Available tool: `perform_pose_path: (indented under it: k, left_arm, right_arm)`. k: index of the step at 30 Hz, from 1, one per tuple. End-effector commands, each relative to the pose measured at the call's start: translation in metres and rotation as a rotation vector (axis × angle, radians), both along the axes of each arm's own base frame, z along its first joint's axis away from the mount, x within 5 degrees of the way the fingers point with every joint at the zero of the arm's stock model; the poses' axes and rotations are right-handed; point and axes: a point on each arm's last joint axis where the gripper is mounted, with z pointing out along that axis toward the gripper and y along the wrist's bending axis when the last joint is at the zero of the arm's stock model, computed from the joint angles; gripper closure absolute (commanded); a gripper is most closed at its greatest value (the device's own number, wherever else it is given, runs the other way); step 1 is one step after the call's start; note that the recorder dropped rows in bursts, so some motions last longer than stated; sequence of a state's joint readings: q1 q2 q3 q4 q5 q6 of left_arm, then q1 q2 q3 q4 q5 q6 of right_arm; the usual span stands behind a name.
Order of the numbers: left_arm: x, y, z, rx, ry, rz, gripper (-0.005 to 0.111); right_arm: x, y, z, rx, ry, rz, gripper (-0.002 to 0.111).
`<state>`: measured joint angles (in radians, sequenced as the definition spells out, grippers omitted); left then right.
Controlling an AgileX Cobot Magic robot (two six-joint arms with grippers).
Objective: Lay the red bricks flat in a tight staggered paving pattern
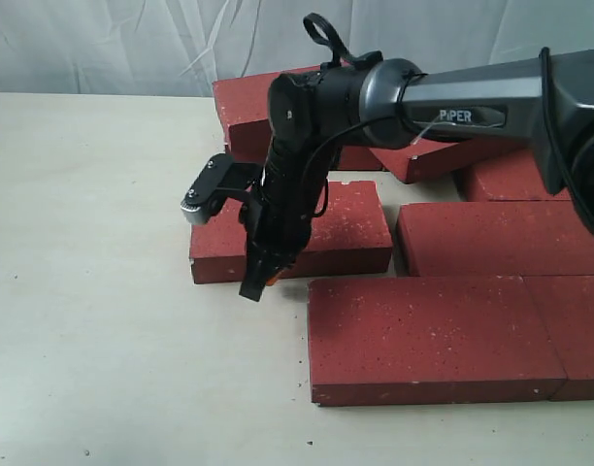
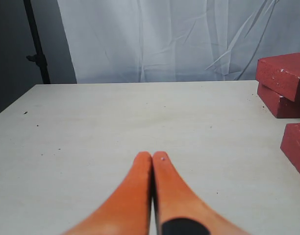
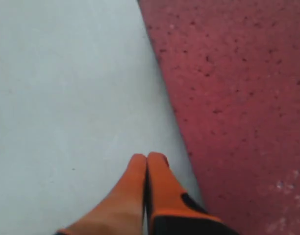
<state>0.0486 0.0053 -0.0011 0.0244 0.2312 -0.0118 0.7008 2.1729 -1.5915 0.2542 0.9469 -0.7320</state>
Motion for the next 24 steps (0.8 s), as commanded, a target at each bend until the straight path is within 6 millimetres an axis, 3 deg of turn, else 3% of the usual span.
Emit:
perform_pose_path:
  k: [1,12,24]
  left_arm:
    - [0.0,0.0,0.001,-0.003,-0.011,0.001,0.106]
    - [0.0,0.0,0.001,-0.003,-0.011,0.001,0.106]
    - [0.0,0.0,0.001,-0.003,-0.011,0.001,0.106]
  right_arm:
    - [0.01,-0.003,-0.004,-0.038,-0.094,0.034,0.109]
    - [0.036,-0.012,-0.003,-0.079,-0.322,0.031,0.109]
    - [0.054,-0.022,0.0,-0.052,-0.424,0.02,0.109]
